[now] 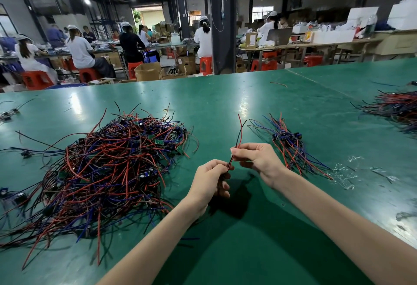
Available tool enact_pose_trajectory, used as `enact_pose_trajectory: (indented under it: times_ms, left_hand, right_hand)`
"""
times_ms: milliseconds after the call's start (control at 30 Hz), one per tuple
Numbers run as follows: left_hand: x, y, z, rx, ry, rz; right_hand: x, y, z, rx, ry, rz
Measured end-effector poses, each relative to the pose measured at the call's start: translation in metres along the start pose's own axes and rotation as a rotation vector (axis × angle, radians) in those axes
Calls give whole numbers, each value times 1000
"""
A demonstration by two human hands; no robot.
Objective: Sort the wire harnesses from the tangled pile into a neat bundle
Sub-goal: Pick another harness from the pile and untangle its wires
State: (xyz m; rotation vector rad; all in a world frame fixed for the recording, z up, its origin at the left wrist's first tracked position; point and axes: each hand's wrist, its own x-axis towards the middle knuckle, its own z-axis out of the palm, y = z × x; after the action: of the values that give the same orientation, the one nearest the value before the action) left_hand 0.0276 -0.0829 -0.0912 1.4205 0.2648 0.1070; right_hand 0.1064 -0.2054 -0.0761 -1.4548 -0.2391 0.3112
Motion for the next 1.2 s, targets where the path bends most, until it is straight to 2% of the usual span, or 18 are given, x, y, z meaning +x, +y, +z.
enact_pose_trajectory:
  times_ms: [467,633,900,1200]
  left_hand:
    - [0,-2,-1,36,-7,65]
    - [2,-6,-1,19,-22,34]
    - [3,-7,-2,35,-33,43]
    - [1,-6,-4,60,-65,57]
  right_hand:
    - [3,-4,-7,67,-40,51]
    - [8,-13,-18,144,49,63]
    - [12,-21,-30,122,146,13]
    - [17,-21,-36,304,137,172]
